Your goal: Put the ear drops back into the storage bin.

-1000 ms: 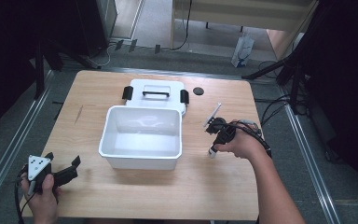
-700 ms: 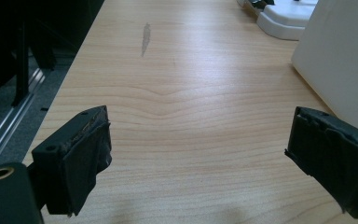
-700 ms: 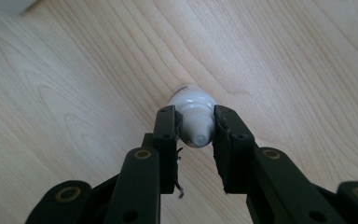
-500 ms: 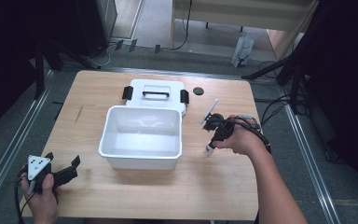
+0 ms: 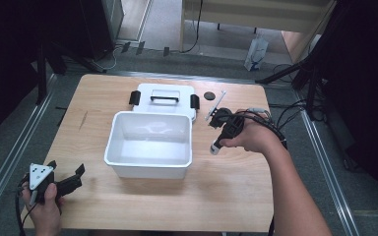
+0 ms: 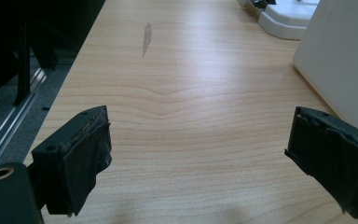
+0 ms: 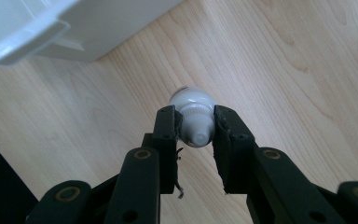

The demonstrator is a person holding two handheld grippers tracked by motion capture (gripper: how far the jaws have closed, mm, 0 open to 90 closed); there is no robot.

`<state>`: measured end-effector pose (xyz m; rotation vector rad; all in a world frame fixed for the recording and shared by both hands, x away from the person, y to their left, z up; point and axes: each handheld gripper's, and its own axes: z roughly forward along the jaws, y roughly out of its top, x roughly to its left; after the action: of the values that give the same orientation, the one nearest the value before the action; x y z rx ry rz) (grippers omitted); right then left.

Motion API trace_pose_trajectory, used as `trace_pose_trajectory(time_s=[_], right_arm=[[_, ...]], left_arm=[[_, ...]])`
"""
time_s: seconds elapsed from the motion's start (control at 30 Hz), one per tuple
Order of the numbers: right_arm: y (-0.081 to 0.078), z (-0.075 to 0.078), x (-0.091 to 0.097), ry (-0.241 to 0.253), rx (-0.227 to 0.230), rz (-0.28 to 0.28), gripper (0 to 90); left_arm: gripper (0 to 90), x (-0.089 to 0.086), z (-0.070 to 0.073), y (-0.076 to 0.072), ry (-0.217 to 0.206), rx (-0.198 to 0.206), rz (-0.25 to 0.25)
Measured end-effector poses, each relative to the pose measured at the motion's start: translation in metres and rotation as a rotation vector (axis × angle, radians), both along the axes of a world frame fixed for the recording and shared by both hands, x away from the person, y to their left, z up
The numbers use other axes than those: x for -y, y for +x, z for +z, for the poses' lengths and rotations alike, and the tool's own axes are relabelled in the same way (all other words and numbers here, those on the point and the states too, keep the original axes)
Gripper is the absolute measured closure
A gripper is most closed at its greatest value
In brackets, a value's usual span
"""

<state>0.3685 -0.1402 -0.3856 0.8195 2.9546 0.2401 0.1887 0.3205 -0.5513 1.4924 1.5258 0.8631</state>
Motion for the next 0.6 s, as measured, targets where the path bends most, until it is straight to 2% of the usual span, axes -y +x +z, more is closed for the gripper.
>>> trace_pose_trajectory(time_s=[0.27,0.6], right_arm=[[-0.001,0.027,-0.014,0.024,0.006,0.033,72.2],[-0.002,0.058,-0.037,0.023,0.033,0.086,72.2]], left_arm=[[7.0,0.0,0.0,0.0,0.002,-0.003,0.0],[7.0,0.0,0.0,0.001,-0.004,0.002,0.001]])
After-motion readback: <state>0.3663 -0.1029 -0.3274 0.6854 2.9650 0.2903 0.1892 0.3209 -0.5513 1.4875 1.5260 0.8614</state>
